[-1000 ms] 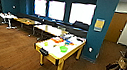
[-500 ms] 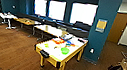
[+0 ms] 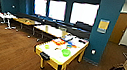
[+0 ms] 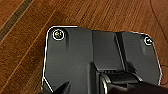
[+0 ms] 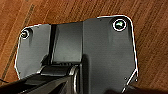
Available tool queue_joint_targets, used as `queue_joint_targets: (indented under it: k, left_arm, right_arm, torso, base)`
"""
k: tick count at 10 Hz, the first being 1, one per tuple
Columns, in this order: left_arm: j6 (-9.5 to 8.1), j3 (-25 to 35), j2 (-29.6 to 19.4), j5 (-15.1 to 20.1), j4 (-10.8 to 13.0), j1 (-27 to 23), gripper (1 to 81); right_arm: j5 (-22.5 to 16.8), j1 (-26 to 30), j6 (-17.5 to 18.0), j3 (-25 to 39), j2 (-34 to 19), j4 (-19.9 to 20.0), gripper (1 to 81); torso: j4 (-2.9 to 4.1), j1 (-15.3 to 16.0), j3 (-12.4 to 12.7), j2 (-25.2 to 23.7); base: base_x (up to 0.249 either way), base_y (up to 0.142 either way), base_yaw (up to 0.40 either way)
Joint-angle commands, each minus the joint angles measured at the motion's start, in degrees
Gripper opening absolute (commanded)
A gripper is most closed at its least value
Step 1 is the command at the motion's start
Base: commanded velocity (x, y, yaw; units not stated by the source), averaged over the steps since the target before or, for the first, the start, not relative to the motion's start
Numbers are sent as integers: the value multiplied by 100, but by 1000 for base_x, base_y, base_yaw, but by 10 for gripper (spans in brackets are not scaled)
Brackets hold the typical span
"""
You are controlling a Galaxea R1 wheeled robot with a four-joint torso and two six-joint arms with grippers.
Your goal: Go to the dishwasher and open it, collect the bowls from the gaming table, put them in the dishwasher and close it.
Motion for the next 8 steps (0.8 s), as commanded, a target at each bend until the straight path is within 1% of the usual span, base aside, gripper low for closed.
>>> queue_joint_targets:
  k: [1,5,8]
  left_arm:
    - [24,-13,-8,285,19,-320,811]
    - [24,-13,-8,285,19,-320,811]
    - [24,-13,-8,285,10,-320,811]
  right_arm:
    - [-297,301,-14,-3,-25,-12,811]
    - [-297,292,-14,-3,-16,-12,811]
    - [-297,284,-14,-3,-25,-12,811]
  torso:
    - [0,0,0,0]
    - [0,0,0,0]
    - [0,0,0,0]
  base:
    - [138,0,0]
    - [150,0,0]
    - [163,75,0]
